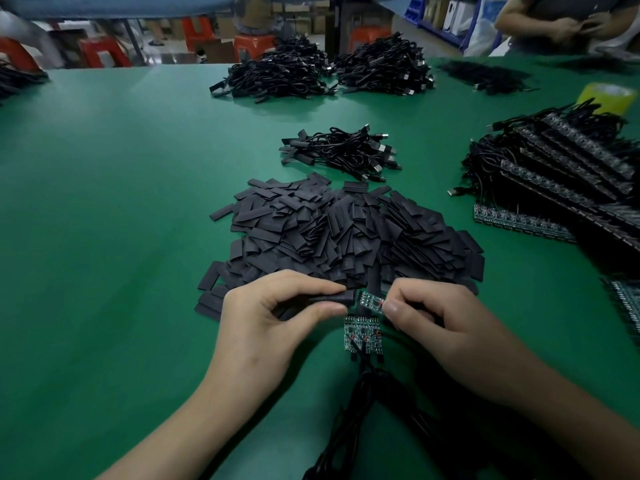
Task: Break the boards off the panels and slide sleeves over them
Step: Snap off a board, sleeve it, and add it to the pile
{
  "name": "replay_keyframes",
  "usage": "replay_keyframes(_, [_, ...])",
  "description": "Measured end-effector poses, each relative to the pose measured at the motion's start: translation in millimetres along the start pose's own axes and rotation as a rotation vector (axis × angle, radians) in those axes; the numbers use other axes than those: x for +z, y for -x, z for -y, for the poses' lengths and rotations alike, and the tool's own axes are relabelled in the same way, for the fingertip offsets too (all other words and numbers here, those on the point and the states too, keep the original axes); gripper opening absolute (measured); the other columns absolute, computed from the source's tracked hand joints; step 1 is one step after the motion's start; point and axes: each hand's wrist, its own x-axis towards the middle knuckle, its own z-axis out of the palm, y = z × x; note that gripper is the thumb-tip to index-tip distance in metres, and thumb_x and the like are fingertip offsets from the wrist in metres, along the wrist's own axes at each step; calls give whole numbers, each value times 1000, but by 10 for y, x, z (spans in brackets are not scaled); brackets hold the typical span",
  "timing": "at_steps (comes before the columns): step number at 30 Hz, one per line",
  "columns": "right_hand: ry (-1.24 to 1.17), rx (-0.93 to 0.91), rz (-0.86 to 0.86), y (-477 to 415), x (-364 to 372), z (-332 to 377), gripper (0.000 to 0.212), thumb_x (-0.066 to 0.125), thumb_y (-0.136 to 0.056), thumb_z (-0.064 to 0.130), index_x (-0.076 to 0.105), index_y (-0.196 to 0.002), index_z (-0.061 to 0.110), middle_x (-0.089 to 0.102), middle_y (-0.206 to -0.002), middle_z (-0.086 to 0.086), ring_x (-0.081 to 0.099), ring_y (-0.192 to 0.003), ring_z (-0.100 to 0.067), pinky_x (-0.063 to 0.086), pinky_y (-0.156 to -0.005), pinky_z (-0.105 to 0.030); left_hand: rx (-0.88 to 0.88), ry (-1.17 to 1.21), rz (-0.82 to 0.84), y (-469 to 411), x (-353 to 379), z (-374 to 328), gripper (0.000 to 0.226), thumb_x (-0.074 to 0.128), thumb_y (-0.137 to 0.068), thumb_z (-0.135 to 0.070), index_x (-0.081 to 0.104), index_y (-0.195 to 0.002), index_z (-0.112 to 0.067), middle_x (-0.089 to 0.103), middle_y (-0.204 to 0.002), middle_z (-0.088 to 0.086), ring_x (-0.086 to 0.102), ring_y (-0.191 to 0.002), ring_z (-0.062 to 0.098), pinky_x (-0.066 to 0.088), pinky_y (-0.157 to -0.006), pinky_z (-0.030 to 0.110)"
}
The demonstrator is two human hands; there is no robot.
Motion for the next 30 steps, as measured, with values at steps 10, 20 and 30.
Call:
replay_keyframes(10, [170, -40, 59, -14, -40, -17, 31, 49, -99, 46, 51, -73, 29, 48, -66, 7, 46, -63, -13, 34, -58, -26, 133, -159, 92, -14, -19, -27, 19, 84, -74, -26, 82, -93, -21, 74, -87, -14, 71, -85, 4, 51, -79, 16])
replay_keyframes(20, [101, 43, 147, -22, -113, -24, 30, 54, -100, 39, 55, -71, 34, 42, -59, 10, 37, -56, -4, 32, -56, -24, 301, -379, 192, 4, -69, 0, 26, 81, -81, -34, 80, -104, -22, 72, -96, -15, 66, -89, -5, 52, -83, 15])
replay_keyframes(30, [160, 19, 148, -6, -98, -21, 29, 53, -100, 42, 55, -73, 35, 43, -59, 11, 39, -56, -5, 32, -55, -23, 200, -313, 171, 20, -39, -11, 25, 78, -81, -39, 80, -101, -25, 73, -91, -18, 68, -87, -4, 51, -81, 15])
